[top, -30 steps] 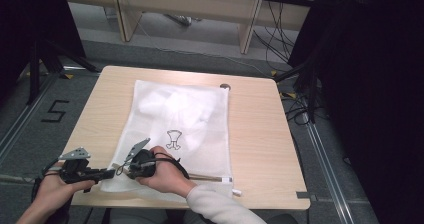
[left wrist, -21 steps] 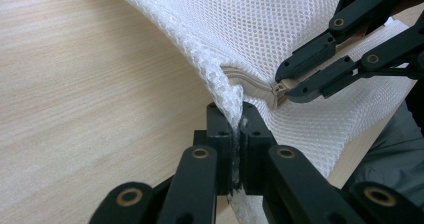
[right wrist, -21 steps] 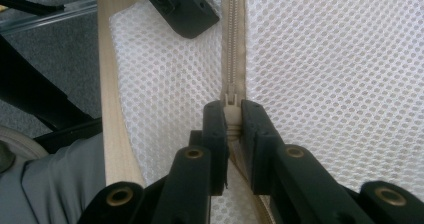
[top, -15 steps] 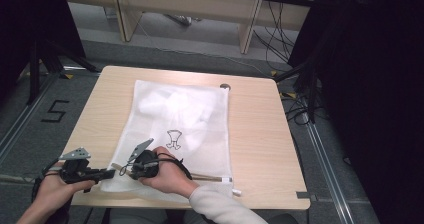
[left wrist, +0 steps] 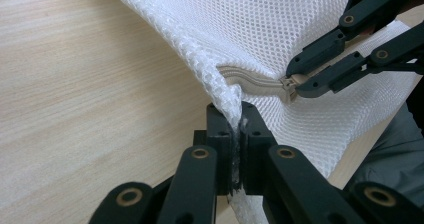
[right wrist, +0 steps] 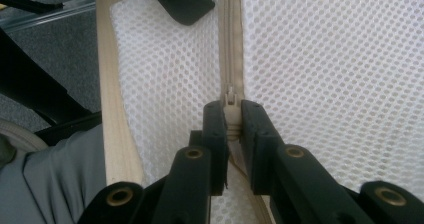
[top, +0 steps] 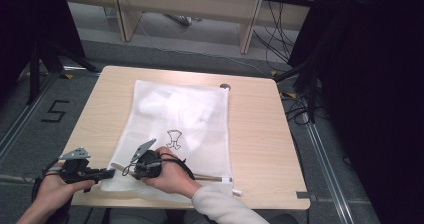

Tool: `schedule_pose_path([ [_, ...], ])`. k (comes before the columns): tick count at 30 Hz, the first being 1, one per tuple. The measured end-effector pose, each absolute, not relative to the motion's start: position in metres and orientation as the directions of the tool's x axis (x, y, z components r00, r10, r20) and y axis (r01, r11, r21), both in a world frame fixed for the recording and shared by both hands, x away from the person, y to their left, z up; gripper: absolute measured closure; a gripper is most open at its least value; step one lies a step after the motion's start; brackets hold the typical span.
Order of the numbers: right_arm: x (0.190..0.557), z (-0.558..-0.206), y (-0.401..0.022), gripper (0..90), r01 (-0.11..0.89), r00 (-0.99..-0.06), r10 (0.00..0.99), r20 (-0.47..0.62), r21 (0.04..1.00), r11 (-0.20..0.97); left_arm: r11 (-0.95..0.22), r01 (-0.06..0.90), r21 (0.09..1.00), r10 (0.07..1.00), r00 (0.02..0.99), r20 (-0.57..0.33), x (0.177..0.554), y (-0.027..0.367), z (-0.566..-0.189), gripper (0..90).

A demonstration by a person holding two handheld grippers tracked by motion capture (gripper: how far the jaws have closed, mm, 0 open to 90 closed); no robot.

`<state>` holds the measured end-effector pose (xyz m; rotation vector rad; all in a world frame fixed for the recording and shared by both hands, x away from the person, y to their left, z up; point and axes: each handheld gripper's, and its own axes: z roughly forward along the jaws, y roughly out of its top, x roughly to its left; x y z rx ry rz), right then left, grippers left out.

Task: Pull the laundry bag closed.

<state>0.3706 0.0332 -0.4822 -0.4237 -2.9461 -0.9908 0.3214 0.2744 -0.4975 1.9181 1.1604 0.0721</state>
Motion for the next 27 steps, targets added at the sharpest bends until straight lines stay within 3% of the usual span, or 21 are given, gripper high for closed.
schedule_pose_path([
  [27,0.371,-0.482,0.019,82.6,0.269,-0.959,0.267,0.091,0.577,0.771,-0.179,0.704,0.687,0.755,0.546,-0.363,0.322,0.276,-0.499,85.5],
])
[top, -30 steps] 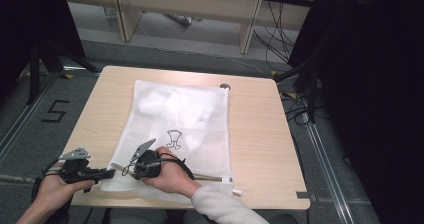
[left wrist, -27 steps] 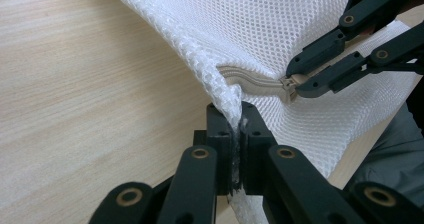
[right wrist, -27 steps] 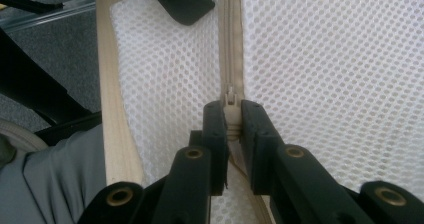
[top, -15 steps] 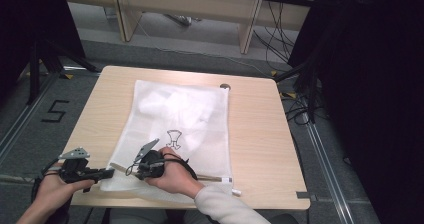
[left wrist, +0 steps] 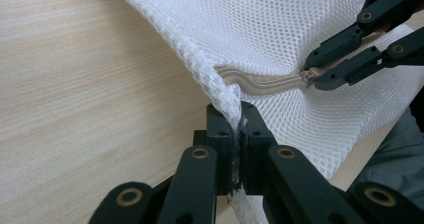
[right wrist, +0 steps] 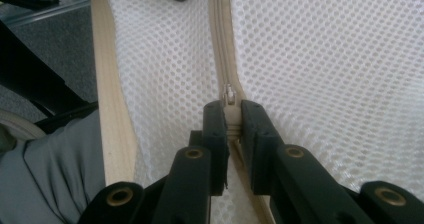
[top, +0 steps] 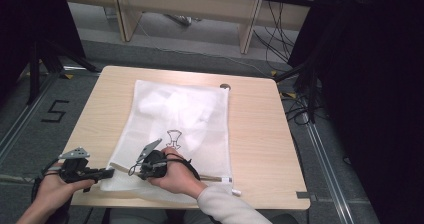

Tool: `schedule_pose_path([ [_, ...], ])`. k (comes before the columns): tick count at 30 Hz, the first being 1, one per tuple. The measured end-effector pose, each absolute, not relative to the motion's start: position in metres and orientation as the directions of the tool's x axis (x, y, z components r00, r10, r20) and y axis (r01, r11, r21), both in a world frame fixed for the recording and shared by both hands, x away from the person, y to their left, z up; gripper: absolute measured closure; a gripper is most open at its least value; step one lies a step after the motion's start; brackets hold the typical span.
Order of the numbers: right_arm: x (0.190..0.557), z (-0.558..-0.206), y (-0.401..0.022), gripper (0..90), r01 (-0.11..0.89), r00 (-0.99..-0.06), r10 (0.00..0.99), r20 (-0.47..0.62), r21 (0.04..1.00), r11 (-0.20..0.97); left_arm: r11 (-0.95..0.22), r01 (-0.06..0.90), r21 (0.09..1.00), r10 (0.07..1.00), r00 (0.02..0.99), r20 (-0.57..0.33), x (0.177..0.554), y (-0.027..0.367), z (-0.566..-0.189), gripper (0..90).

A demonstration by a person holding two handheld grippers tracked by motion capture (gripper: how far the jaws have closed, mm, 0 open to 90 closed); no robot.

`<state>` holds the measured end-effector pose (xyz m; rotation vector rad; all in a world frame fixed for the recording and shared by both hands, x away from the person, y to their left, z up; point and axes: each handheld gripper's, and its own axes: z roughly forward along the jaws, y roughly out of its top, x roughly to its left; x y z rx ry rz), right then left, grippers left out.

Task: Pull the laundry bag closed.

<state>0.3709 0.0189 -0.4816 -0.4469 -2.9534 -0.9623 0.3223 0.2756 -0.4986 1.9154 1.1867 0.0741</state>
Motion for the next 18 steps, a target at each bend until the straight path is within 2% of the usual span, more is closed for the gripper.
schedule_pose_path([
  [18,0.3707,-0.4810,0.0134,82.6,0.276,-0.957,0.275,0.092,0.572,0.772,-0.179,0.707,0.684,0.758,0.543,-0.362,0.3224,0.2755,-0.4988,85.5],
])
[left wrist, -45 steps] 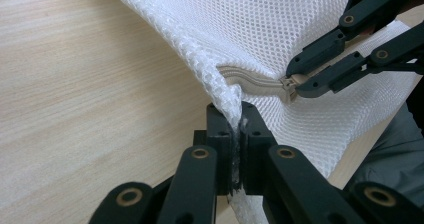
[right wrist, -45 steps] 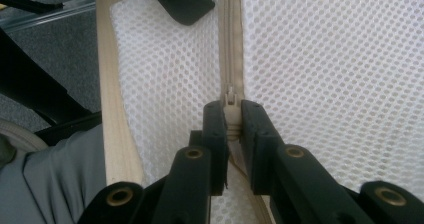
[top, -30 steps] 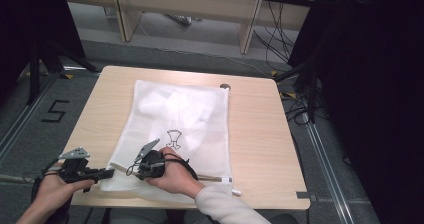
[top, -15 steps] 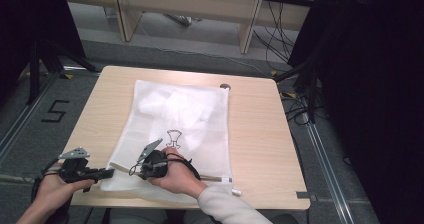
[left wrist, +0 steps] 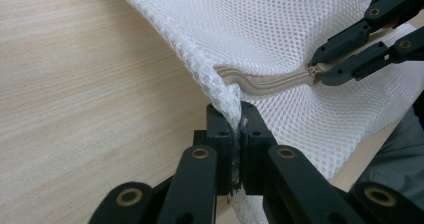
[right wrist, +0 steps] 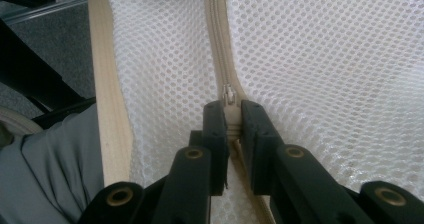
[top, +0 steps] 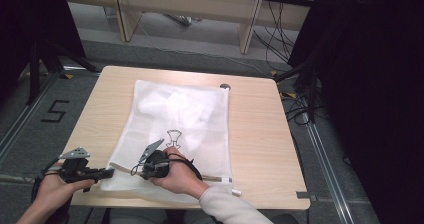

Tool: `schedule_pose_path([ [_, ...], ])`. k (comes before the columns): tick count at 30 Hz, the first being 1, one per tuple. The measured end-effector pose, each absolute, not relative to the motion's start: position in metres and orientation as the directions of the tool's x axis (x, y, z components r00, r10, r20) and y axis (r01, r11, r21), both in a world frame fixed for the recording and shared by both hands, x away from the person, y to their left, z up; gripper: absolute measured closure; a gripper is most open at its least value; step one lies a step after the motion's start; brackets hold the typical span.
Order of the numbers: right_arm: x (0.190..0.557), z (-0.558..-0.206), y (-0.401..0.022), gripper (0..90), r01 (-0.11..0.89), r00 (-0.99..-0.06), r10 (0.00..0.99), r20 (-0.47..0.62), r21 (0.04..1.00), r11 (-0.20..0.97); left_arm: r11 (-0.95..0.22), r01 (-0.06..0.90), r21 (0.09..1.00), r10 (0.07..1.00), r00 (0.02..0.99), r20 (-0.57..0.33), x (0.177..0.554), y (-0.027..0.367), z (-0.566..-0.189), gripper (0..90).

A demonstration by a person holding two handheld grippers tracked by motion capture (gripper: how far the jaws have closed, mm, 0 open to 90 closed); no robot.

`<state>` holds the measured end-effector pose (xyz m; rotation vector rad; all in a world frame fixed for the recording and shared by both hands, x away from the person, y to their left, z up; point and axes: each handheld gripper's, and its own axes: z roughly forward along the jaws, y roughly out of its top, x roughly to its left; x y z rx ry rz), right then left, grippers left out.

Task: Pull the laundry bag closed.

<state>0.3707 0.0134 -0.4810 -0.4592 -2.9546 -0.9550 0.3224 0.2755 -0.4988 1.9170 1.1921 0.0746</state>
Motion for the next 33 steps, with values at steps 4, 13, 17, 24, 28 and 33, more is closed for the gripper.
schedule_pose_path([
  [4,0.372,-0.481,0.011,82.6,0.274,-0.958,0.272,0.092,0.577,0.770,-0.181,0.706,0.685,0.759,0.543,-0.359,0.323,0.275,-0.499,85.5],
  [13,0.372,-0.480,0.007,82.6,0.280,-0.956,0.278,0.092,0.574,0.769,-0.175,0.705,0.687,0.757,0.543,-0.363,0.323,0.275,-0.499,85.5],
  [17,0.373,-0.479,0.004,82.6,0.283,-0.955,0.281,0.094,0.574,0.768,-0.173,0.707,0.685,0.758,0.540,-0.365,0.323,0.275,-0.499,85.5],
  [24,0.372,-0.479,0.003,82.6,0.285,-0.954,0.283,0.095,0.573,0.768,-0.175,0.706,0.687,0.760,0.540,-0.361,0.323,0.275,-0.499,85.5],
  [28,0.373,-0.479,0.002,82.6,0.284,-0.954,0.284,0.092,0.574,0.768,-0.175,0.707,0.685,0.760,0.540,-0.363,0.323,0.276,-0.499,85.4],
  [33,0.373,-0.479,0.000,82.6,0.285,-0.954,0.285,0.094,0.575,0.767,-0.173,0.707,0.686,0.761,0.538,-0.363,0.323,0.275,-0.499,85.4],
])
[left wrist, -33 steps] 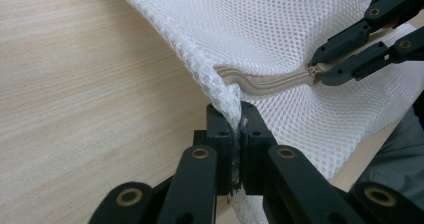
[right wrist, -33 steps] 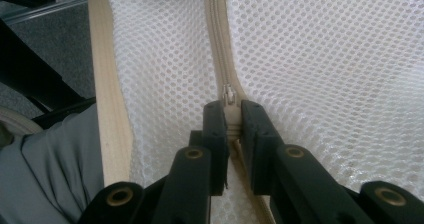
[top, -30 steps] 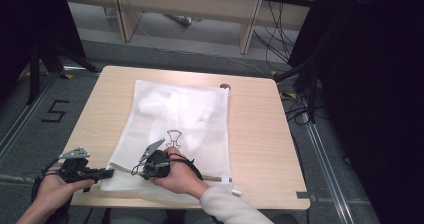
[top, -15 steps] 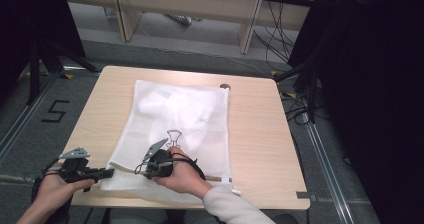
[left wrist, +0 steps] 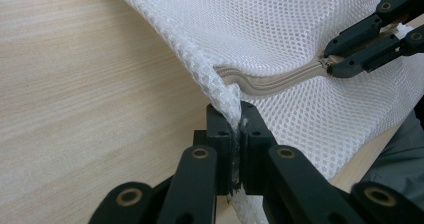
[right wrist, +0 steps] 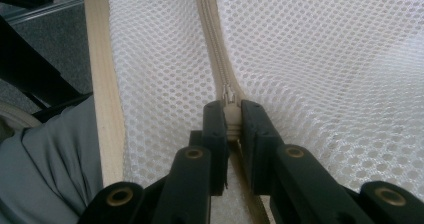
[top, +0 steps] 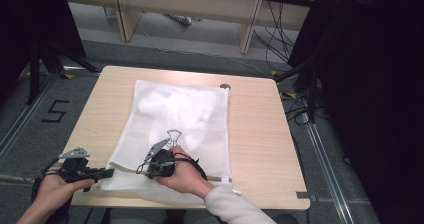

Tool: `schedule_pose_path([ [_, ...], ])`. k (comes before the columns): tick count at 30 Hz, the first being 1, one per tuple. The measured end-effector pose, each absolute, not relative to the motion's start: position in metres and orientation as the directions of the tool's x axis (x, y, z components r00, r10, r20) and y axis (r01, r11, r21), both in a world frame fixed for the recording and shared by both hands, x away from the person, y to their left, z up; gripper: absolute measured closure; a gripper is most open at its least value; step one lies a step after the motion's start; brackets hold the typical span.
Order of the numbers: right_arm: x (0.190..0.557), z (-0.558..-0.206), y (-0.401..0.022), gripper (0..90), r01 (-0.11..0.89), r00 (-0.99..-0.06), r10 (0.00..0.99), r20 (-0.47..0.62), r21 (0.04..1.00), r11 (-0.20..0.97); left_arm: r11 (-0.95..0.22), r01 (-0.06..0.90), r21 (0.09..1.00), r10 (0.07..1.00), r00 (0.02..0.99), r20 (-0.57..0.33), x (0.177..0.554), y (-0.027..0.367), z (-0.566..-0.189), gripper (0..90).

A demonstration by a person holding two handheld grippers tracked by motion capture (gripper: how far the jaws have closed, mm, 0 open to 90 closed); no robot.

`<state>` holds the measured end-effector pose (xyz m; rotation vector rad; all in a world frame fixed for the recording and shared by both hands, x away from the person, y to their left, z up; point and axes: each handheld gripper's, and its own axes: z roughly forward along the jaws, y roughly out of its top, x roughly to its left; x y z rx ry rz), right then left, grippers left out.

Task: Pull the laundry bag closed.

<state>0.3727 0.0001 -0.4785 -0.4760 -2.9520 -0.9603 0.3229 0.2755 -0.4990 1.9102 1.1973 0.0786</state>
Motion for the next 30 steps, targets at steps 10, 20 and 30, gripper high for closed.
schedule_pose_path([
  [10,0.3737,-0.4788,-0.0009,82.6,0.267,-0.959,0.271,0.082,0.575,0.773,-0.167,0.708,0.686,0.759,0.536,-0.369,0.3230,0.2757,-0.4996,85.4],
  [20,0.3735,-0.4770,-0.0042,82.6,0.269,-0.959,0.272,0.084,0.582,0.768,-0.166,0.707,0.688,0.762,0.535,-0.366,0.3229,0.2758,-0.4994,85.3],
  [30,0.3732,-0.4751,-0.0098,82.6,0.293,-0.951,0.295,0.091,0.570,0.768,-0.166,0.708,0.686,0.764,0.532,-0.365,0.3231,0.2763,-0.4997,85.3],
])
